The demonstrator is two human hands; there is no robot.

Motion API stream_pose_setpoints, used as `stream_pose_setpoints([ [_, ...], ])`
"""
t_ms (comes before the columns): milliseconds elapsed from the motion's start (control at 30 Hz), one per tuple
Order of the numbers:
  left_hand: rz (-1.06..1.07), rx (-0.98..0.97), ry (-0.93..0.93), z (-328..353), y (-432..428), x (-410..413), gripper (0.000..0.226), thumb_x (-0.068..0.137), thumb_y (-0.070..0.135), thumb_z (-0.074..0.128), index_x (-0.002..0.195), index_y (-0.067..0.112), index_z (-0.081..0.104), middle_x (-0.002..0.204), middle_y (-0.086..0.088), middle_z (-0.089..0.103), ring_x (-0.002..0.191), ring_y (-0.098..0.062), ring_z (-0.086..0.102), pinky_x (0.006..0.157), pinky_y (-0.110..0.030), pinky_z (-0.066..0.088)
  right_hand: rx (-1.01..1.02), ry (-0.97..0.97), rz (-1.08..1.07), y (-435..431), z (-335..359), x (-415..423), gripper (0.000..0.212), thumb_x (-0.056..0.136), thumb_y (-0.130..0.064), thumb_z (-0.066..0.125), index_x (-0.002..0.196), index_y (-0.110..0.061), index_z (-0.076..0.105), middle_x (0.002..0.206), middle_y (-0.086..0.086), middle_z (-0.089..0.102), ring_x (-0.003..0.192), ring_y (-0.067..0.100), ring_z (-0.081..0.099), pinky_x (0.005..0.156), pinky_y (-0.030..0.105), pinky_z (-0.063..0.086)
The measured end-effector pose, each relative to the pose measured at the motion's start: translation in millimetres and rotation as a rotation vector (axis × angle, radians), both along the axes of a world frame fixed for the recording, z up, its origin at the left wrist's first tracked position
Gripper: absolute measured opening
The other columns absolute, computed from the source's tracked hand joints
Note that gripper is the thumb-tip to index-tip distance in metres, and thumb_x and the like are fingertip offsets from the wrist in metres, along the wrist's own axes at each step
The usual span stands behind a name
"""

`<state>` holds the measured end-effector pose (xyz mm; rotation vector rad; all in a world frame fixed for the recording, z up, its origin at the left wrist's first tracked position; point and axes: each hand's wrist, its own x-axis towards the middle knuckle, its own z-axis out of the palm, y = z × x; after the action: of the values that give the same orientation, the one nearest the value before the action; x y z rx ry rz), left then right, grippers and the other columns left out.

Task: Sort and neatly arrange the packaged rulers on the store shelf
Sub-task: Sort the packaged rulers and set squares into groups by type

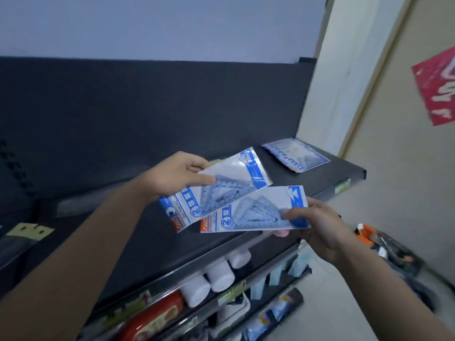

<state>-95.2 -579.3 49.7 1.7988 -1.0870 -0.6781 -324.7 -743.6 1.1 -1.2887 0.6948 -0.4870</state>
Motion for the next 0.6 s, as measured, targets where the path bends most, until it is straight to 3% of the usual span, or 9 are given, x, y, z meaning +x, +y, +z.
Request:
stream_pose_setpoints([
  [67, -0.023, 0.023, -0.085, 1, -42, -7, 0.007, 0.092, 0.010, 0.062, 0.095, 0.010, 0.069, 0.090, -0.005, 0.074, 0.075, -0.012, 0.068, 0.068, -0.026, 0.053, -0.047, -0.014, -0.076, -35, -2, -12, 0.017, 0.074, 0.014, 0.060, 0.089, 0.008, 0.066, 0.083, 0.018, 0.071, 0.069, 0.028, 0.066, 0.062, 0.036, 0.053],
  [200, -0.038, 0.035, -0.215, -1, -125, -11, 0.009, 0.094, 0.019, 0.060, 0.090, 0.016, 0.067, 0.079, 0.007, 0.071, 0.065, 0.001, 0.064, 0.063, -0.023, 0.047, -0.077, -0.034, -0.202, -100, -12, -27, 0.017, 0.074, 0.015, 0.058, 0.078, 0.002, 0.067, 0.071, 0.012, 0.071, 0.059, 0.020, 0.065, 0.050, 0.025, 0.054],
  [367, 0.005, -0.027, -0.138, -24, -244, -6, 0.010, 0.090, 0.016, 0.065, 0.092, 0.008, 0.069, 0.088, -0.011, 0.073, 0.076, -0.023, 0.062, 0.069, -0.033, 0.044, -0.108, -0.013, -0.236, -183, -17, -24, 0.018, 0.072, 0.014, 0.063, 0.072, -0.003, 0.069, 0.070, 0.012, 0.072, 0.057, 0.020, 0.066, 0.047, 0.025, 0.055],
  [500, -0.017, -0.009, -0.089, -41, -324, 5, 0.012, 0.087, 0.013, 0.068, 0.092, 0.003, 0.069, 0.089, -0.022, 0.068, 0.076, -0.019, 0.051, 0.069, -0.031, 0.038, -0.161, 0.044, -0.188, -253, -7, -9, 0.014, 0.075, 0.011, 0.064, 0.081, -0.001, 0.069, 0.078, 0.015, 0.073, 0.064, 0.025, 0.069, 0.056, 0.029, 0.057],
  [600, -0.078, 0.035, -0.082, -48, -371, 10, 0.018, 0.082, 0.011, 0.075, 0.098, 0.005, 0.069, 0.089, -0.011, 0.071, 0.074, -0.016, 0.057, 0.071, -0.025, 0.043, -0.181, 0.091, -0.157, -301, -4, 4, 0.016, 0.076, 0.011, 0.063, 0.085, 0.000, 0.068, 0.082, 0.016, 0.073, 0.068, 0.026, 0.069, 0.060, 0.031, 0.057],
])
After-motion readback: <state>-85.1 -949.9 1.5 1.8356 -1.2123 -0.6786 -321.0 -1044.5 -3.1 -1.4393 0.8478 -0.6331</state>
